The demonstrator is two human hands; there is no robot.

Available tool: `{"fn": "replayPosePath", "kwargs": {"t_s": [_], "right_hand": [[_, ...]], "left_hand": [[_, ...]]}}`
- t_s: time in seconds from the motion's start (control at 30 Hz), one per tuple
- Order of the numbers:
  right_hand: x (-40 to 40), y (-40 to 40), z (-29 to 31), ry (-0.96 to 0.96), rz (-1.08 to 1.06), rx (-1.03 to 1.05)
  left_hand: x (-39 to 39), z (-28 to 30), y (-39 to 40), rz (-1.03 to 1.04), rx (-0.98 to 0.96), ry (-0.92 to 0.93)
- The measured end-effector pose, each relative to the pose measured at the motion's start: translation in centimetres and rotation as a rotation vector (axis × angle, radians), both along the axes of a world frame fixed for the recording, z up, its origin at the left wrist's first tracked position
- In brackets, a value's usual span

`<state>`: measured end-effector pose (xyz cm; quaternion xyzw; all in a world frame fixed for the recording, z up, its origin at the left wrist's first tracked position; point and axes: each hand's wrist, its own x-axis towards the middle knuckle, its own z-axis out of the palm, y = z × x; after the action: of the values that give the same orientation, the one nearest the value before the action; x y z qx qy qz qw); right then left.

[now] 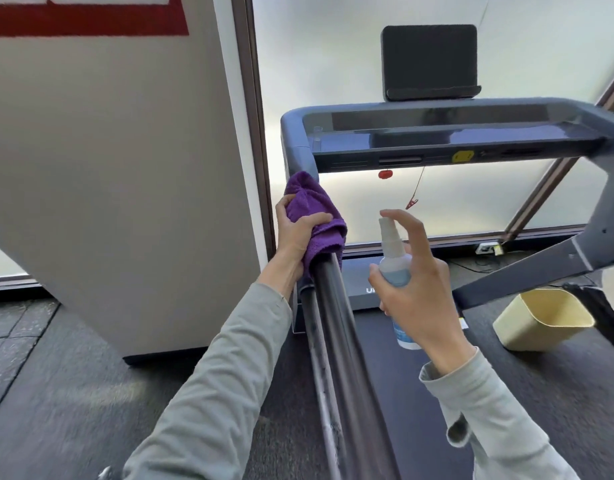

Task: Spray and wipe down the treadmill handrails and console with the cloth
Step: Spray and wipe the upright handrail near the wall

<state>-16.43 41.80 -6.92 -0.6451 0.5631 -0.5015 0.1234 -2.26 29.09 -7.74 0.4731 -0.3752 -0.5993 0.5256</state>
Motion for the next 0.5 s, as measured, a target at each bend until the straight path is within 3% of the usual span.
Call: {"fn": "replayPosePath", "kwargs": {"t_s": [0.27,0.5], "right_hand": [[0.7,1.5,0.0,0.009,-0.001,0.006],[0.0,4.3,0.1,-0.001,0.05,0.013]], "left_hand": [[-0.3,-0.8,3.1,-0.014,0.101,0.289],[-0.3,-1.1,7.7,0.002,0.094,0.22]]}}
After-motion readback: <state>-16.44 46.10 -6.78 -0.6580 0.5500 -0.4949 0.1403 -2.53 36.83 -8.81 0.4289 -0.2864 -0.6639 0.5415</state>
